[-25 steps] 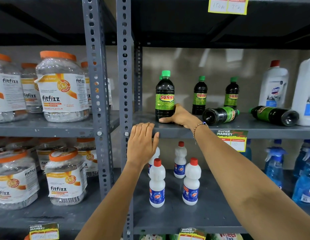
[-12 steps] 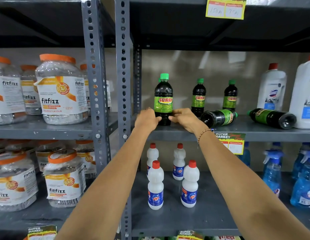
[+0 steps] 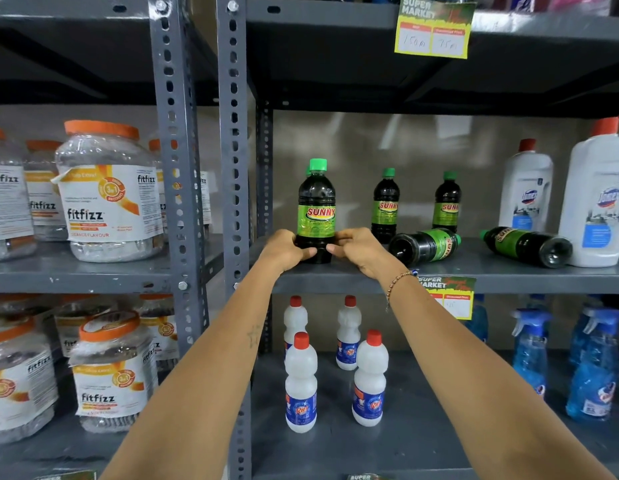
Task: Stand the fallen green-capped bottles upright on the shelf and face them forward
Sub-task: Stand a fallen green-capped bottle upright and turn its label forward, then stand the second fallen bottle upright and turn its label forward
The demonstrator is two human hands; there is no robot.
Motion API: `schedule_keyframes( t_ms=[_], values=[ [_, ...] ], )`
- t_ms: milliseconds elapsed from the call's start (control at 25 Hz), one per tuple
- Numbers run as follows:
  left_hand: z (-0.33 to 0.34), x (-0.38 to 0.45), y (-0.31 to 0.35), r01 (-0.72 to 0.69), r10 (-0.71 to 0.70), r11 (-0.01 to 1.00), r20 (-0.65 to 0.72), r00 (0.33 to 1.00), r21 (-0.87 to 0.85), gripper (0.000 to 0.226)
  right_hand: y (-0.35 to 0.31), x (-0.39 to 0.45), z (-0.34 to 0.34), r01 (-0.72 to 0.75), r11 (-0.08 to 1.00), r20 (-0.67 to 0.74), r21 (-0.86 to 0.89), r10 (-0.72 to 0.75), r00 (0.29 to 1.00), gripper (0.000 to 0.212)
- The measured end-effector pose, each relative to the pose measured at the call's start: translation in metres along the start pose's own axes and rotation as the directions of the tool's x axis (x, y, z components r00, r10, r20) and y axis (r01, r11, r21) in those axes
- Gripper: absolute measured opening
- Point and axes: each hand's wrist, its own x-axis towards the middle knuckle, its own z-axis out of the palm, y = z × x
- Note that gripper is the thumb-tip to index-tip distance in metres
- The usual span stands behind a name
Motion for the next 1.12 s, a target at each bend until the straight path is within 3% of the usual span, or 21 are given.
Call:
schedule_keyframes(
  t_ms=[600,760,920,960,1040,1120],
  values=[
    [-0.015,-0.043,0.008,-0.031,0.031,0.998,-0.008,0.999,0.049,0.04,-0.023,-0.054,-0.012,0.026,0.999,0.108,0.033,-0.03,0.994,0.035],
    [-0.015,-0.049,0.008,-0.035,0.035,0.999,-0.021,0.999,0.002,0.034,-0.025,-0.059,-0.012,0.027,0.999,0.107,0.036,-0.031,0.994,0.034],
    [-0.015,-0.054,0.009,-0.025,0.024,1.0,-0.02,0.999,-0.01,0.044,-0.023,-0.06,-0.014,0.024,0.998,0.119,0.053,-0.031,0.992,0.034],
    [-0.014,-0.056,0.01,-0.024,0.023,1.0,-0.063,0.998,-0.005,0.046,-0.023,-0.06,-0.016,0.029,0.999,0.107,0.042,-0.033,0.994,0.035],
    [-0.008,-0.062,0.01,-0.049,0.052,0.999,-0.277,0.959,0.018,0.041,-0.027,-0.06,-0.023,0.073,0.997,-0.004,0.002,-0.073,0.997,0.032],
    [0.005,-0.075,0.013,-0.168,0.177,0.984,-0.507,0.844,0.064,0.032,-0.034,-0.058,-0.036,0.139,0.99,-0.176,0.017,-0.134,0.975,0.02]
  ],
)
